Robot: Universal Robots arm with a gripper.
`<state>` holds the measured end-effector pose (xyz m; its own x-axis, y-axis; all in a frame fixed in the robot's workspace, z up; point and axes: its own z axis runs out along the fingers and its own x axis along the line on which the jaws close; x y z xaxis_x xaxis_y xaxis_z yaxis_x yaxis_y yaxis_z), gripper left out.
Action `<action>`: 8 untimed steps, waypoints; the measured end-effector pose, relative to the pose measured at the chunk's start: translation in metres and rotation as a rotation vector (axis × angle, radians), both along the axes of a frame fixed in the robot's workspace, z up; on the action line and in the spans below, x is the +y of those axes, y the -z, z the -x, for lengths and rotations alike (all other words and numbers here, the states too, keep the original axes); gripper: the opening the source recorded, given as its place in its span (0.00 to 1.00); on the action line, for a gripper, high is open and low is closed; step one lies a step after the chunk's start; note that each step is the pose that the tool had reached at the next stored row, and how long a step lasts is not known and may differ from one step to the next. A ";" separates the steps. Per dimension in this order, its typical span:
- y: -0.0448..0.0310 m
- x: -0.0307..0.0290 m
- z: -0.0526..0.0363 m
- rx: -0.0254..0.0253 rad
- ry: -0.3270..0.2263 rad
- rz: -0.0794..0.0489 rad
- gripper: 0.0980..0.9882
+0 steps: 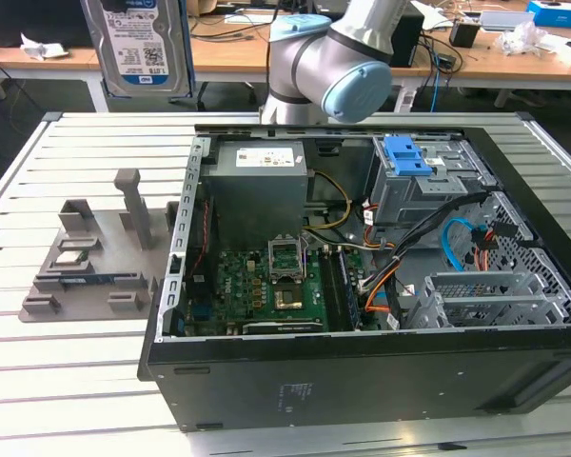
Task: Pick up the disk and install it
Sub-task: 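Pick up the disk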
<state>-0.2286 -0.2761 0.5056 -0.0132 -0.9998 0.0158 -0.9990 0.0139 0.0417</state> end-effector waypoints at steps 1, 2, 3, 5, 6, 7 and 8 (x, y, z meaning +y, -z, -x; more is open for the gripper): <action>0.0000 0.0000 -0.0033 0.0000 0.000 0.000 0.30; 0.0000 0.0000 -0.0075 -0.0001 0.000 0.000 0.30; 0.0000 0.0000 -0.0099 0.0000 0.000 0.000 0.30; 0.0000 0.0000 -0.0167 0.0000 0.000 0.000 0.30; 0.0000 0.0000 -0.0215 0.0000 0.000 0.000 0.30; 0.0000 0.0000 -0.0245 0.0000 0.000 0.000 0.30; 0.0000 0.0000 -0.0269 0.0000 0.000 0.000 0.30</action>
